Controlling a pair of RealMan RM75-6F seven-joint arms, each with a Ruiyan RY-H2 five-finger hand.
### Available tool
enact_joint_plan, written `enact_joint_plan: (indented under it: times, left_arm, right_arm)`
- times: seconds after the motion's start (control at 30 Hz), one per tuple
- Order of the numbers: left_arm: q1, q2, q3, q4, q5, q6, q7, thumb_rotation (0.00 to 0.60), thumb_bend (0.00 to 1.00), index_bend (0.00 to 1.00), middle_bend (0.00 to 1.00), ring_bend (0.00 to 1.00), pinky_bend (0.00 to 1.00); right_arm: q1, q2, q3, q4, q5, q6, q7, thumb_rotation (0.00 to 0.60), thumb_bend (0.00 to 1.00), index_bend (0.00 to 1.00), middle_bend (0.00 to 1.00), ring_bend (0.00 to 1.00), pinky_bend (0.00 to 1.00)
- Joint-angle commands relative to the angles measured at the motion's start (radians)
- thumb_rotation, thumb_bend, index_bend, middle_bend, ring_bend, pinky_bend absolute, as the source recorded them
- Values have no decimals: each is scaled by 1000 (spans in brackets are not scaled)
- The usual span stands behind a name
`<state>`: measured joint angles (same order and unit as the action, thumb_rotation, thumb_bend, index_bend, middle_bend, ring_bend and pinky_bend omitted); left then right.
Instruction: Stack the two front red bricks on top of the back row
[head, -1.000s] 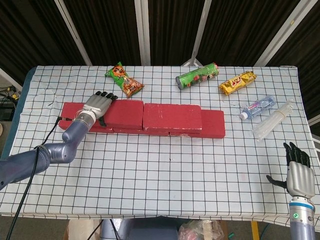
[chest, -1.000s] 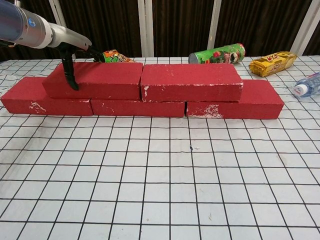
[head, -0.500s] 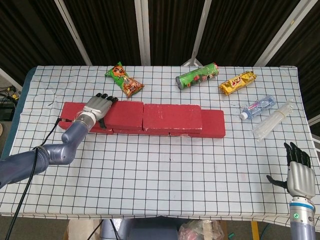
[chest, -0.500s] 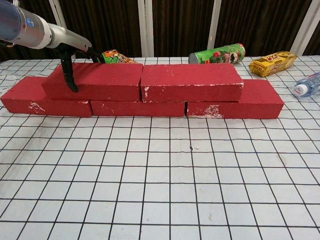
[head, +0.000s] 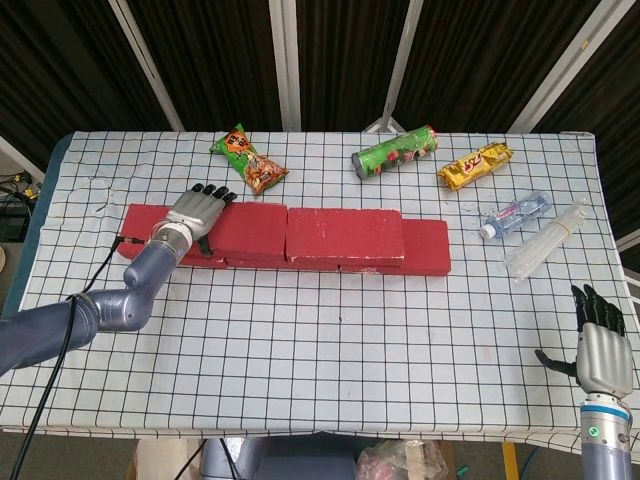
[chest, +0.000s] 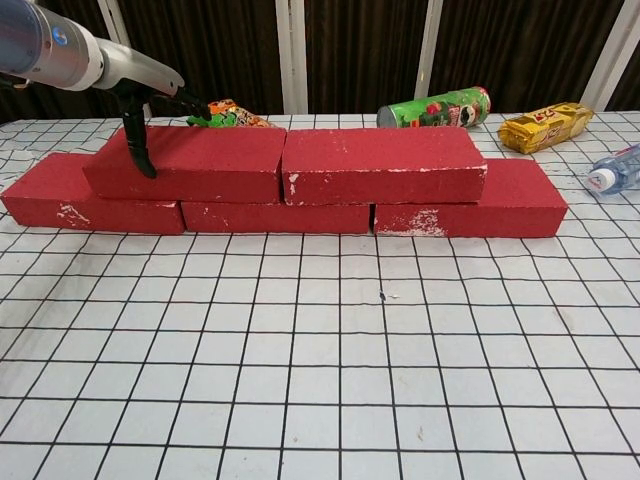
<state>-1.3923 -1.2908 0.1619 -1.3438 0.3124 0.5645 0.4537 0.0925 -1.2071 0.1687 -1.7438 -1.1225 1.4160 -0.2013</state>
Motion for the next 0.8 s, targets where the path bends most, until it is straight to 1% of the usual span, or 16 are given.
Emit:
enact_joint_plan:
  times: [0.03, 0.13, 0.23, 0.27, 0.33, 0.4, 0.47, 0.53, 0.57, 0.67, 0.7, 0.8]
  left_arm:
    - [-4, 12, 0, -16, -3, -1, 3, 600, 0, 32, 0, 0, 0]
    - [-13, 48, -5, -61, -5, 7, 4, 600, 0, 21, 0, 0, 0]
    - [-16, 131, -31, -164, 6, 41, -17, 600, 0, 11, 0, 0, 0]
    - [-12, 166, -41, -208, 17, 56, -27, 600, 0, 10, 0, 0, 0]
    - [13, 257, -63, -335, 61, 108, -57, 600, 0, 9, 0, 0, 0]
    - [59, 332, -70, -457, 133, 190, -75, 600, 0, 9, 0, 0, 0]
    - [145, 410, -48, -605, 252, 324, -79, 600, 0, 9, 0, 0, 0]
    - [246, 454, -17, -708, 368, 453, -94, 600, 0, 14, 0, 0, 0]
    - [317, 468, 6, -753, 450, 533, -109, 600, 0, 20, 0, 0, 0]
    - [461, 478, 60, -789, 626, 660, -138, 600, 0, 37, 0, 0, 0]
    - [520, 476, 80, -786, 697, 711, -151, 600, 0, 41, 0, 0, 0]
    - [646, 459, 110, -755, 837, 827, -189, 600, 0, 54, 0, 0, 0]
  right_arm:
    - [-1, 1, 0, -1, 0, 1, 0, 600, 133, 59, 0, 0, 0]
    - [-1, 2, 0, -3, -2, 2, 1, 600, 134, 59, 0, 0, 0]
    - [-1, 4, -4, -7, -9, -2, 7, 600, 132, 60, 0, 0, 0]
    - [-1, 5, -6, -8, -14, -3, 9, 600, 132, 60, 0, 0, 0]
    - [-1, 8, -11, -10, -27, -5, 15, 600, 133, 60, 0, 0, 0]
    - [-1, 9, -16, -9, -43, -4, 20, 600, 133, 60, 0, 0, 0]
    - [-1, 5, -22, -2, -66, 4, 19, 600, 133, 59, 0, 0, 0]
    - [0, 0, -32, 4, -89, 9, 8, 600, 134, 59, 0, 0, 0]
    - [2, -4, -39, 7, -106, 10, 2, 600, 133, 59, 0, 0, 0]
    - [4, -11, -51, 13, -131, 12, -4, 600, 133, 59, 0, 0, 0]
    - [3, -13, -54, 14, -142, 15, -7, 600, 133, 59, 0, 0, 0]
    - [0, -16, -62, 16, -166, 29, -17, 600, 133, 59, 0, 0, 0]
